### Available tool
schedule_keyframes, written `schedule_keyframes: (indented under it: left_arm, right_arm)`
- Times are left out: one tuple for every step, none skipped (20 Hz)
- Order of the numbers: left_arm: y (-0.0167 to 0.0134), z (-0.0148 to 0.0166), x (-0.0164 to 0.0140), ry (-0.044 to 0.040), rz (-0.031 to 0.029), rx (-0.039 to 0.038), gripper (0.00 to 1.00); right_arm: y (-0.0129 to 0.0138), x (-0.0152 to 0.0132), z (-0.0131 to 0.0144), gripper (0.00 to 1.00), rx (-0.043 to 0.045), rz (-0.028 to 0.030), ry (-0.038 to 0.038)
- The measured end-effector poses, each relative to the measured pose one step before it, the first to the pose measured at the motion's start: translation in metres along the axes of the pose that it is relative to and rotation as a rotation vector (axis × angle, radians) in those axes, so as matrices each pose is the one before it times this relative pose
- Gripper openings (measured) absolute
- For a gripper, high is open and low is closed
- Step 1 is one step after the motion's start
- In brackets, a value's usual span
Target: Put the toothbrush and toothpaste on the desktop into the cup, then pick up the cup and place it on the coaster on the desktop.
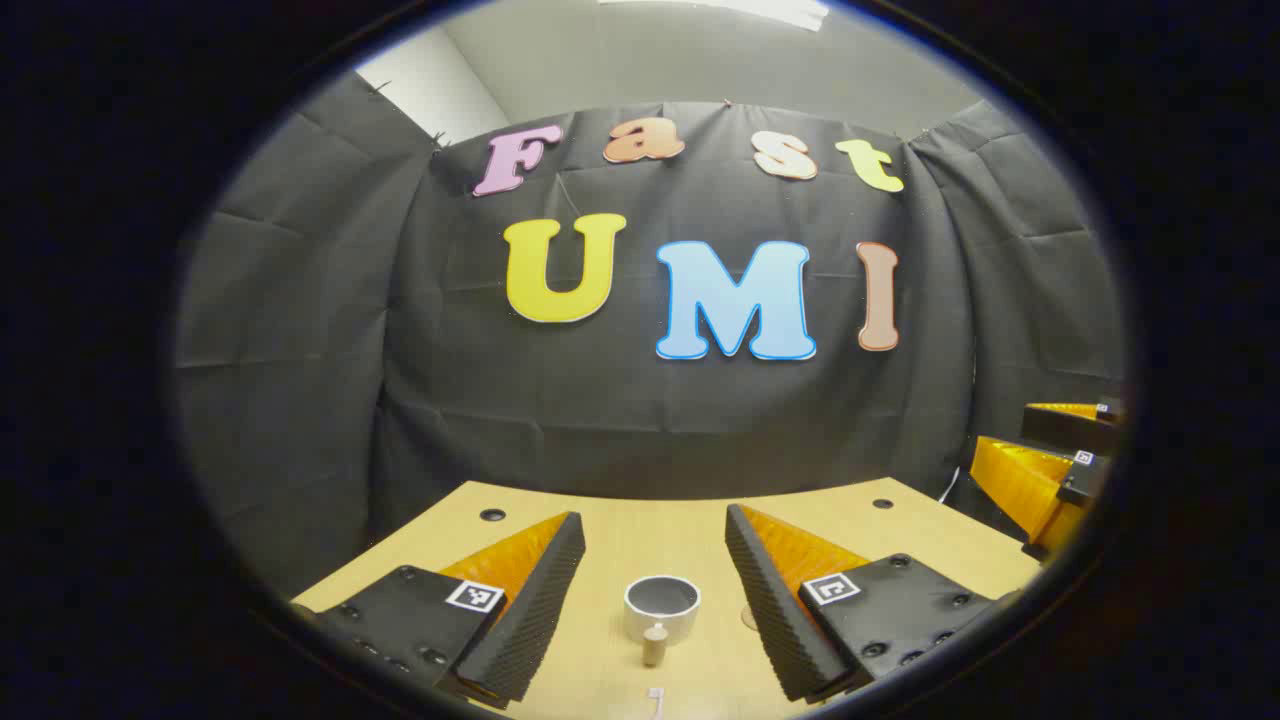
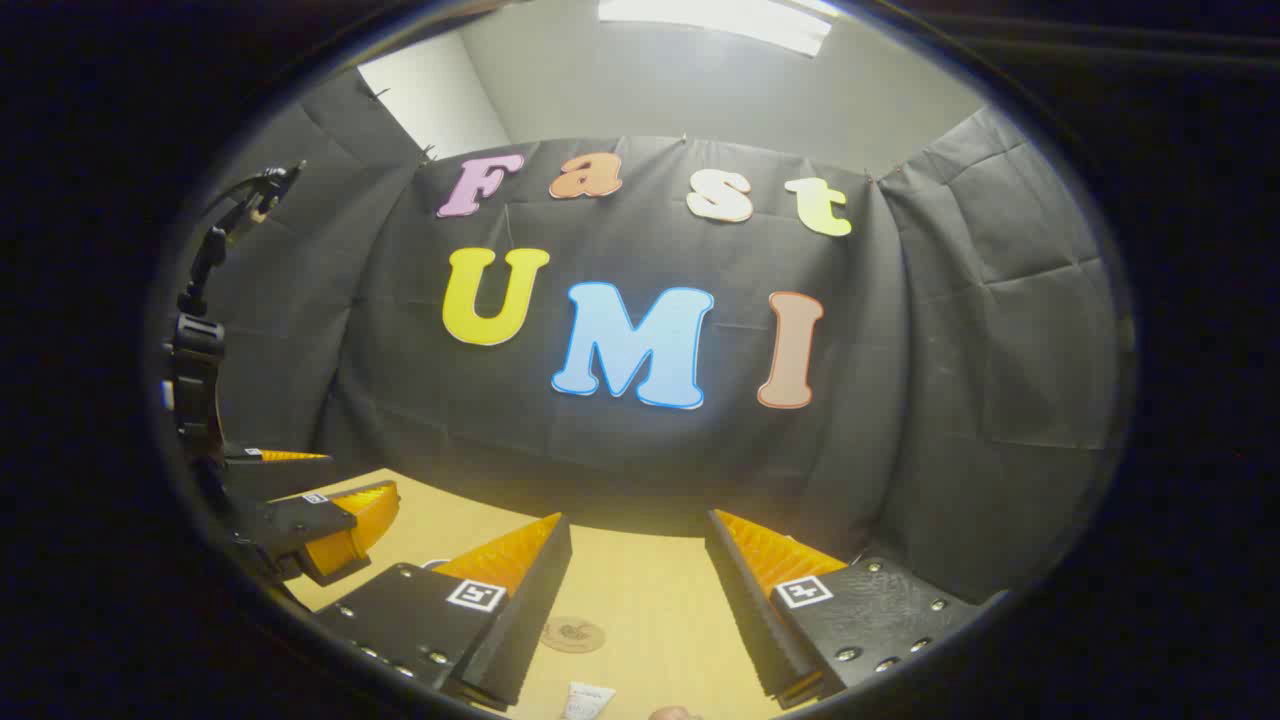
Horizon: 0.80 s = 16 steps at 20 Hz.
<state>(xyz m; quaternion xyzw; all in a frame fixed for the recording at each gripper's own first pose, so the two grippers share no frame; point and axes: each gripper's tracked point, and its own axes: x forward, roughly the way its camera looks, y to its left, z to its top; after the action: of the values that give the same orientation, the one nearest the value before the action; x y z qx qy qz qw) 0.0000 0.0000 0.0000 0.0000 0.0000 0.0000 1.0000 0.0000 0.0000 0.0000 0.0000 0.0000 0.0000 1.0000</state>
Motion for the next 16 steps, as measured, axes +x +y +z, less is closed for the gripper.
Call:
schedule_keyframes:
  left_arm:
    - [-0.00017, -0.00062, -0.00062, 0.00241, -0.00185, 0.00184, 1.00]
    - [-0.00094, -0.00147, -0.00008, 0.00348, -0.00220, 0.00370, 1.00]
    - [-0.00042, 0.00006, 0.00025, 0.00132, -0.00280, 0.00312, 1.00]
    - [-0.00101, 0.00062, -0.00035, 0.00122, -0.00366, 0.00195, 1.00]
    - [-0.00224, 0.00024, 0.00054, 0.00098, -0.00383, 0.00216, 1.00]
    - [-0.00072, -0.00096, -0.00062, 0.00002, -0.00282, 0.00192, 1.00]
    - [-0.00088, -0.00044, -0.00023, 0.00038, -0.00341, 0.00141, 1.00]
    - [-0.00167, 0.00017, 0.00009, 0.00138, -0.00234, 0.00030, 1.00]
    - [-0.00026, -0.00057, 0.00017, 0.00353, -0.00016, 0.00047, 1.00]
    - [0.00038, -0.00114, 0.00117, 0.00295, 0.00001, -0.00011, 1.00]
    - [-0.00154, -0.00182, -0.00002, 0.00442, -0.00216, 0.00017, 1.00]
    - [0.00056, -0.00136, 0.00080, 0.00579, 0.00015, 0.00066, 1.00]
    - [-0.00057, -0.00098, 0.00040, 0.00287, -0.00087, -0.00107, 1.00]
    - [-0.00066, -0.00092, -0.00002, 0.00476, -0.00137, -0.00223, 1.00]
    - [0.00067, -0.00191, -0.00005, 0.00355, 0.00095, -0.00112, 1.00]
    - [-0.00079, 0.00011, 0.00031, -0.00075, -0.00074, -0.00168, 1.00]
  right_arm:
    - [0.00057, -0.00036, -0.00081, 0.83, 0.00501, 0.00141, 0.00381]
    - [-0.00031, 0.00079, -0.00118, 0.83, 0.00570, 0.00162, 0.00424]
    - [0.00028, 0.00031, -0.00062, 0.83, 0.00482, 0.00133, 0.00504]
    - [-0.00008, 0.00076, -0.00051, 0.83, 0.00356, 0.00028, 0.00364]
    - [0.00000, 0.00038, -0.00006, 0.82, 0.00311, -0.00035, 0.00280]
    - [0.00033, -0.00029, -0.00149, 0.83, 0.00312, 0.00117, 0.00199]
    - [0.00109, -0.00007, -0.00085, 0.82, 0.00269, 0.00230, 0.00525]
    - [0.00080, 0.00076, -0.00160, 0.83, 0.00185, 0.00406, 0.00430]
    - [0.00108, 0.00229, -0.00110, 0.83, -0.00022, 0.00501, 0.00399]
    - [0.00077, -0.00045, -0.00109, 0.83, -0.00270, 0.00268, 0.00312]
    - [0.00003, 0.00006, -0.00076, 0.83, -0.00131, 0.00015, 0.00316]
    - [-0.00035, 0.00134, -0.00047, 0.83, 0.00197, 0.00063, 0.00174]
    - [-0.00014, 0.00049, 0.00012, 0.82, 0.00343, 0.00145, 0.00078]
    - [0.00061, 0.00130, -0.00128, 0.82, 0.00206, 0.00195, 0.00198]
    - [-0.00069, 0.00119, -0.00089, 0.82, 0.00173, 0.00065, 0.00525]
    - [-0.00019, 0.00106, -0.00189, 0.83, 0.00294, 0.00029, 0.00467]
